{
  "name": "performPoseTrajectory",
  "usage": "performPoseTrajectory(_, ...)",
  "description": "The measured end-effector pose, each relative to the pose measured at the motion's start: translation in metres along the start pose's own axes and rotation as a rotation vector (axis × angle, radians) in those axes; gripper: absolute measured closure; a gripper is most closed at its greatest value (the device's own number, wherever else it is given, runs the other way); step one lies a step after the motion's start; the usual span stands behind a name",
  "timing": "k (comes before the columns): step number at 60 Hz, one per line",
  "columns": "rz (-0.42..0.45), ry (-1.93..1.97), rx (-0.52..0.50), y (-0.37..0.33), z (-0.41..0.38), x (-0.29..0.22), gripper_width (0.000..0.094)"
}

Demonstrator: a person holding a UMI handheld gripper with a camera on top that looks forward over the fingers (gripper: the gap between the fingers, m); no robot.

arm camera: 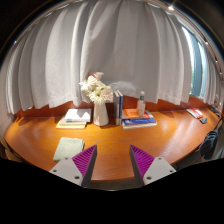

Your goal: Fold towel

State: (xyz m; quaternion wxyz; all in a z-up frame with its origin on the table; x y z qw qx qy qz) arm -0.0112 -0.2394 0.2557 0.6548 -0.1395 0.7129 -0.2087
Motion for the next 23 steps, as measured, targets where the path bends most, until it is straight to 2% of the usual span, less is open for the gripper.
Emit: performPoseTrajectory(23,0.006,-0.003,-0.018,-0.0065,-0.0016,-0.0017,0.0304)
Point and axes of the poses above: the point between the fingertips, and its own axes, seen from behind it with the camera up: z to the right, x down, y forward, the way the camera looks, the point moved 2 cm from there along -y, backward, against the way the camera looks, and after that the axes turned 3 degrees about y, right-handed, at the moved point
